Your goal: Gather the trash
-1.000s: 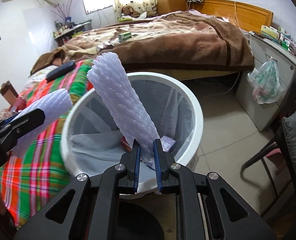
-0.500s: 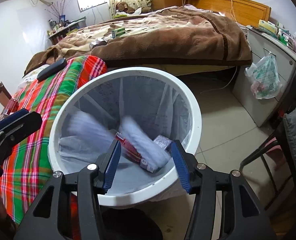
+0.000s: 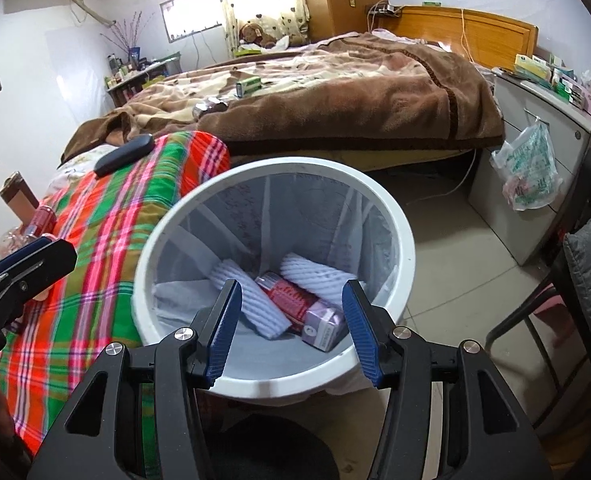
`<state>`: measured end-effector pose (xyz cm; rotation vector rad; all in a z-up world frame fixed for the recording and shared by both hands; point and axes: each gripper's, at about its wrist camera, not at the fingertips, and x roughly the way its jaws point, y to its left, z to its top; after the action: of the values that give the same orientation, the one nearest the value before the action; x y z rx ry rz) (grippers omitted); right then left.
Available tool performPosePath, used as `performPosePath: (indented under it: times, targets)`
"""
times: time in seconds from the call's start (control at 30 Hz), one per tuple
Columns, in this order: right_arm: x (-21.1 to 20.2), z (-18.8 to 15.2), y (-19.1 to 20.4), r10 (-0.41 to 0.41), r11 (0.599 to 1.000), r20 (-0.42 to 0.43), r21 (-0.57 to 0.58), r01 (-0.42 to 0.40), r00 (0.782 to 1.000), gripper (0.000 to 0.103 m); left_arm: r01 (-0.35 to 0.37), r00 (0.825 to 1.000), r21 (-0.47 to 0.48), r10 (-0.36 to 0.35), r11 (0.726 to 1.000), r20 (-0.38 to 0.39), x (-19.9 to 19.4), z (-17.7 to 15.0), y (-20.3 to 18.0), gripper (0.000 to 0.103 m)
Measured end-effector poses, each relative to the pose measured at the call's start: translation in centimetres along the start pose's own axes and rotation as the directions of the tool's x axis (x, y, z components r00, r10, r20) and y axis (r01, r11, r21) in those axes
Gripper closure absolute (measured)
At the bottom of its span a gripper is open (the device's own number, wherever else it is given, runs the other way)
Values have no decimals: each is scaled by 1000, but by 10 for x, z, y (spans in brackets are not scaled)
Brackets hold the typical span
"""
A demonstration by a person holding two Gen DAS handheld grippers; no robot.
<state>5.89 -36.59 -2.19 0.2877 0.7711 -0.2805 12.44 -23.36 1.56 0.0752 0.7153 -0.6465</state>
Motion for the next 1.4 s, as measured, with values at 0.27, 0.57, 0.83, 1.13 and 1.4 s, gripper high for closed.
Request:
performPosePath:
  times: [0.27,0.57,0.83,1.13,1.4]
  targets:
    - [-12,-5,24,64,997,46,-36,-62,997,49,-45,998,-51,46,998,35,-33,-12,27,40]
    - [-13,-10,68,151,980,48,-135,-144,987,49,-132,987,-126,143,983,77,-74,-32,72,39]
    - [-7,-16,104,210,960,23,-194,-202,977,49,-242,963,-192,260,951,75,-102,-49,124,38]
    - [2,-20,144,278,924,-23,-266,-273,960,49,-289,950,-260,308,922,38,-118,-67,174,34]
    - [9,-19,167,291,905,-35,-314,-287,956,49,-290,955,-273,296,917,-20,-104,-76,197,33]
